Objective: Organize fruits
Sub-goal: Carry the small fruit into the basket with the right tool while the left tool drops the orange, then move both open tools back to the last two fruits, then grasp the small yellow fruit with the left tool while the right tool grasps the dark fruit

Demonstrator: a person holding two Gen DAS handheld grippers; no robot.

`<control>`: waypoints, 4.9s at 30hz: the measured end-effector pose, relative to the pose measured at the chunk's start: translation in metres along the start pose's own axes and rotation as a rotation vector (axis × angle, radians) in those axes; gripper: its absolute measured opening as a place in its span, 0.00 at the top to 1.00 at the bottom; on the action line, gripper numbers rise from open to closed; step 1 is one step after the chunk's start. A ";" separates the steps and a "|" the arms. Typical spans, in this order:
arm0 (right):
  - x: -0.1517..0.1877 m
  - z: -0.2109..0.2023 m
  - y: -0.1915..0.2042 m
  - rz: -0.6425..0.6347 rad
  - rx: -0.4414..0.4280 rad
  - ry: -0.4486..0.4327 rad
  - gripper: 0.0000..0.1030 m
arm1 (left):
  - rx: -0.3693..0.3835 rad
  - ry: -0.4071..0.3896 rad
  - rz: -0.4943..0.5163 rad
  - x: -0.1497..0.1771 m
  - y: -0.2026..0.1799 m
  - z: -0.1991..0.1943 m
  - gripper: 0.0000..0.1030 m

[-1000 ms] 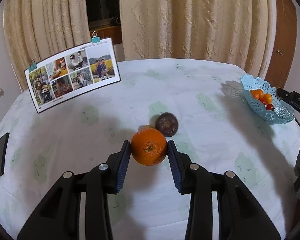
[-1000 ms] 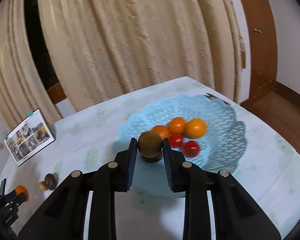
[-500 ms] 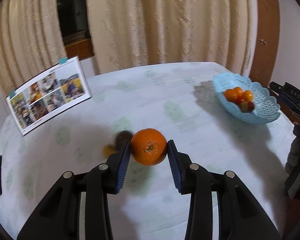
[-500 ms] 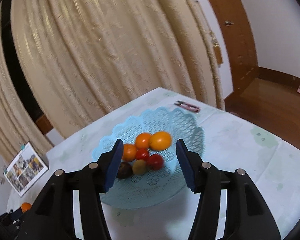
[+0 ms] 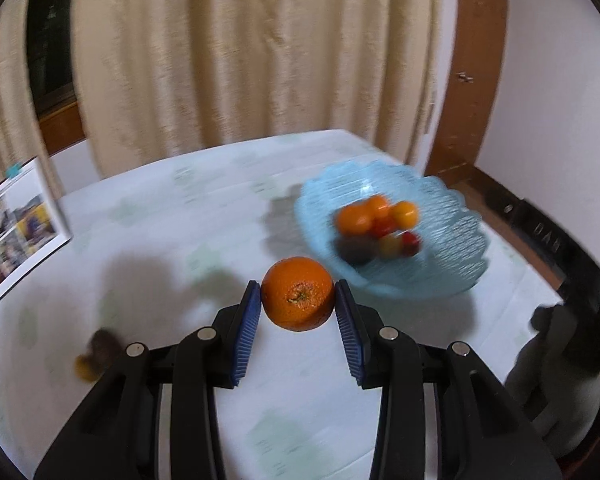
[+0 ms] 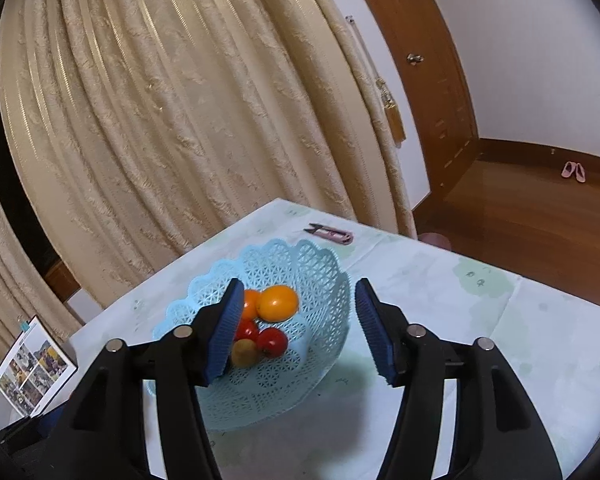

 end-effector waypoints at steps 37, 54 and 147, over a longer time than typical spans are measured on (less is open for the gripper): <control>-0.011 -0.024 0.004 -0.077 0.097 -0.151 0.34 | -0.026 -0.083 0.014 -0.027 -0.015 0.004 0.14; 0.009 -0.011 0.031 -0.173 0.044 -0.091 0.34 | -0.191 -0.051 -0.102 0.015 0.105 -0.026 0.14; 0.255 0.074 0.301 -0.556 -0.425 0.679 0.61 | -0.365 0.070 -0.343 0.118 0.276 -0.059 0.72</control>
Point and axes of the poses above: each gripper's, at about its wrist camera, not at the fingertips, and z roughly the way its jaws point, y to its left, x to its underside, the point moved 10 cm from there along z, roughly the way its jaws point, and after that the axes turned 8 degrees about -x, right-handed, at the moved point
